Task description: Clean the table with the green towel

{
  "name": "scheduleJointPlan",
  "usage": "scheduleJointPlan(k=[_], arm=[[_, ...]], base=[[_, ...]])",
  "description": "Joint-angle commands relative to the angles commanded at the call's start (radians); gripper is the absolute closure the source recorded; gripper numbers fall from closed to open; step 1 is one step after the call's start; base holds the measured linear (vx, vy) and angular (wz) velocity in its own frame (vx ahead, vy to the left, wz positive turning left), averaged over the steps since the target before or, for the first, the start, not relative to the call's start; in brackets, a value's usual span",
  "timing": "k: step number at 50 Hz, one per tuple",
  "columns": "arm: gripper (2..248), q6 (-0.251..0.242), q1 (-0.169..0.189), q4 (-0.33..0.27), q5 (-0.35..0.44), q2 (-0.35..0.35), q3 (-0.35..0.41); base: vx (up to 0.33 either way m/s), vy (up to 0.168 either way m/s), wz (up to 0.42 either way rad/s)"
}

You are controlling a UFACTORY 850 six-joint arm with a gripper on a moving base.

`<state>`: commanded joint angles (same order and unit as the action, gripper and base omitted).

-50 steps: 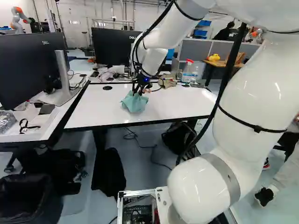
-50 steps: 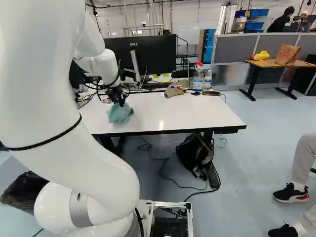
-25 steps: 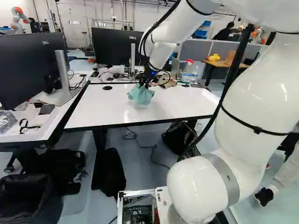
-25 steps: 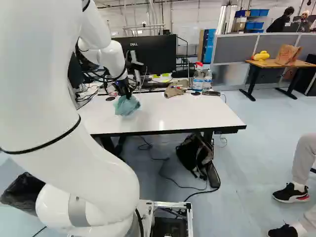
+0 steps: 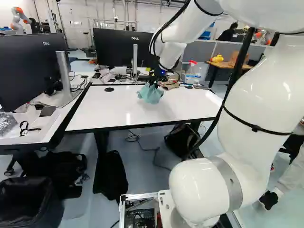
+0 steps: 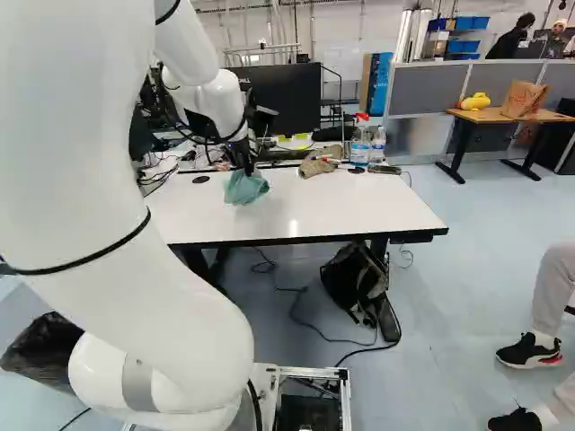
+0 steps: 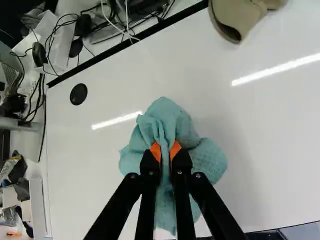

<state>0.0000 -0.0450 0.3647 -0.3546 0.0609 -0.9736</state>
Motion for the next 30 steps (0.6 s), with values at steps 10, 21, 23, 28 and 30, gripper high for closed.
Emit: scheduleJointPlan(k=[10, 21, 23, 28, 30], arm=[[209, 0.000, 0.034, 0.000, 0.000, 0.015, -0.016], [209, 0.000, 0.071, 0.000, 0.000, 0.036, -0.038], [209, 0.000, 0.078, 0.000, 0.000, 0.041, -0.043], [209, 0.000, 0.095, 0.000, 0.000, 0.052, -0.055], [209, 0.000, 0.101, 0.000, 0.000, 0.056, -0.060]], base=[[0.000, 0.000, 0.000], [0.000, 0.000, 0.000], [0.000, 0.000, 0.000], [0.000, 0.000, 0.000], [0.000, 0.000, 0.000]])
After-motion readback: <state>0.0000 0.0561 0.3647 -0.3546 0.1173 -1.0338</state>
